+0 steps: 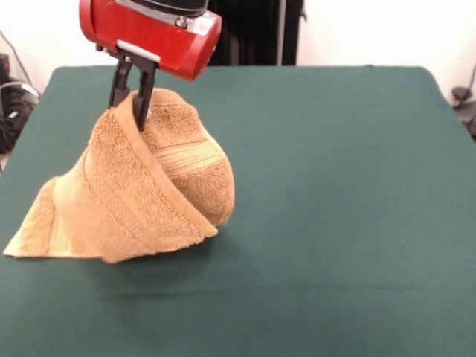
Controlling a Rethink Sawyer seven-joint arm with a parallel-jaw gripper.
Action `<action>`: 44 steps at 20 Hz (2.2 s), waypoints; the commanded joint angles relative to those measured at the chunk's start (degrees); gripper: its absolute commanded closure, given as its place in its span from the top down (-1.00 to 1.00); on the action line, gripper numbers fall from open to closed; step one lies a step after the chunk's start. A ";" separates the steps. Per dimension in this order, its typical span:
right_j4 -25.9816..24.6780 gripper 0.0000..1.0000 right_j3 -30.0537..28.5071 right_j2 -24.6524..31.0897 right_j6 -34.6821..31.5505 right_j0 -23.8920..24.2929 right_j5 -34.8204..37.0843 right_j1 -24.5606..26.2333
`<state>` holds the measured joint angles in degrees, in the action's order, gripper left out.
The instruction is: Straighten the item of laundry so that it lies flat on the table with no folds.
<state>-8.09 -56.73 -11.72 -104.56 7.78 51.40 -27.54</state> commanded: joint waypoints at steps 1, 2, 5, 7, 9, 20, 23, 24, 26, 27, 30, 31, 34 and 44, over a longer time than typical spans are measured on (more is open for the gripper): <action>3.80 -1.00 8.85 -1.10 -20.34 -3.65 9.19 4.36; 3.90 -1.00 9.41 -1.55 -20.95 -3.94 9.31 4.89; 4.15 -1.00 9.92 -2.79 -22.30 -4.58 9.11 5.87; 4.47 -1.00 9.41 -3.56 -22.61 -4.90 8.23 6.23; 4.55 -1.00 9.31 -4.16 -22.79 -5.21 7.48 6.78; 4.13 -1.00 8.85 -3.97 -21.25 -5.52 4.32 8.79; 3.98 -1.00 9.79 -3.74 -20.67 -5.40 4.33 9.42; 3.81 -1.00 10.32 -3.90 -20.59 -5.45 4.52 9.80; 3.58 -1.00 10.87 -4.08 -20.10 -5.58 5.21 10.25; 3.54 -1.00 11.22 -4.16 -19.90 -5.63 5.79 10.50; 3.51 -1.00 11.88 -4.00 -19.00 -5.66 6.68 10.79; 3.49 -1.00 12.14 -3.83 -18.48 -5.60 6.78 10.88; 3.51 -1.00 13.84 -3.81 -18.82 -5.58 6.45 11.85; 4.46 -1.00 16.24 -3.33 -18.79 -5.19 7.36 12.72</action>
<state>-6.00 -40.14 -17.62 -112.62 4.03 54.71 -14.74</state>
